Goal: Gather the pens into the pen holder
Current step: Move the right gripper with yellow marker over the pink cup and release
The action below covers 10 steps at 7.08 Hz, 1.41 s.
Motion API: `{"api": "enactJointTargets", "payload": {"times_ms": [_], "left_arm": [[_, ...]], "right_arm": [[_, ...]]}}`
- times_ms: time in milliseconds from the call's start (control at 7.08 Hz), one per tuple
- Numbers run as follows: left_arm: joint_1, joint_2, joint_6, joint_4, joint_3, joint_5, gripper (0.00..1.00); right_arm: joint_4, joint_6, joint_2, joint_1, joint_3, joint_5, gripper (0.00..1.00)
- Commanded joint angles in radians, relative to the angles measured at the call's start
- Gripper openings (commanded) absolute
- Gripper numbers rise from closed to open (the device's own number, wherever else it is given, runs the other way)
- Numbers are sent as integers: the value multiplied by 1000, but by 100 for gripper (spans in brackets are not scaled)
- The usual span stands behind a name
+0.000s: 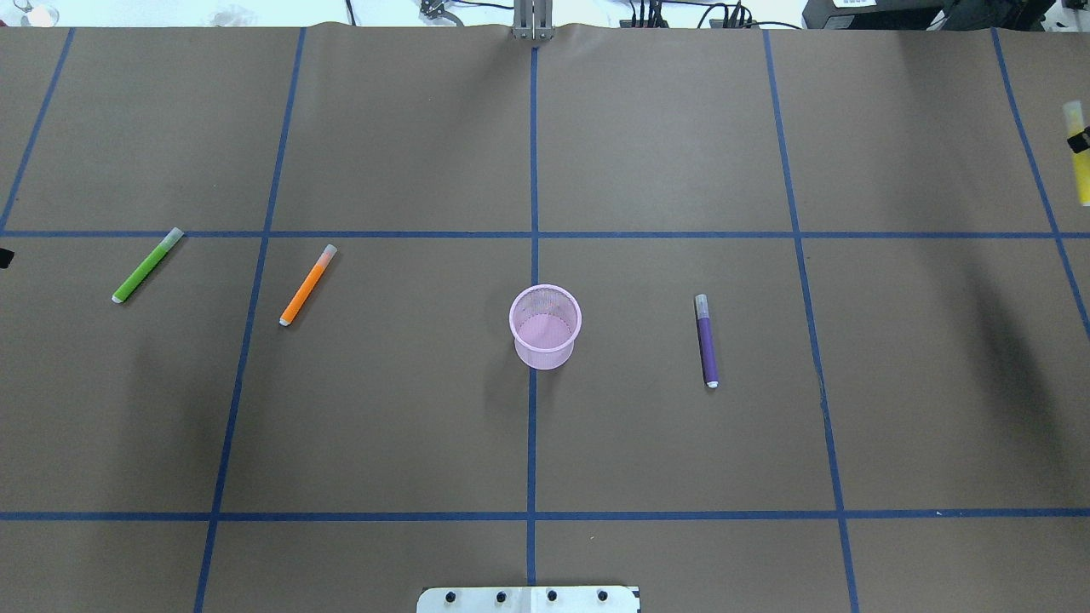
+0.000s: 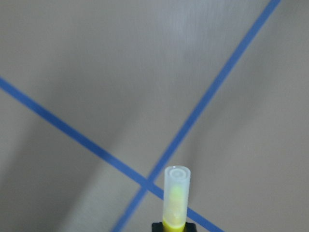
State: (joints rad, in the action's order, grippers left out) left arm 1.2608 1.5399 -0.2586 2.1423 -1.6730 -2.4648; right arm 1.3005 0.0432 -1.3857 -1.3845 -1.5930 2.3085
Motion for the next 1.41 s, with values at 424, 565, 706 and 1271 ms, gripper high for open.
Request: {"api": "enactJointTargets", "payload": {"times_ms": [424,565,706,1271], "left_arm": [[-138,239,-269,42,16,108,85],[-173,240,-262,41,25,119,85],[-184,240,-260,41,29,130,85],[-185,246,-248,41,62,142,87]], "right_arm": [[0,1068,238,509,-384,-382,0],[0,1190,272,604,-409,-508,0],[0,1271,310,750,-409,-728,0],[0,1344,356,1027,-352,-1052,0]]}}
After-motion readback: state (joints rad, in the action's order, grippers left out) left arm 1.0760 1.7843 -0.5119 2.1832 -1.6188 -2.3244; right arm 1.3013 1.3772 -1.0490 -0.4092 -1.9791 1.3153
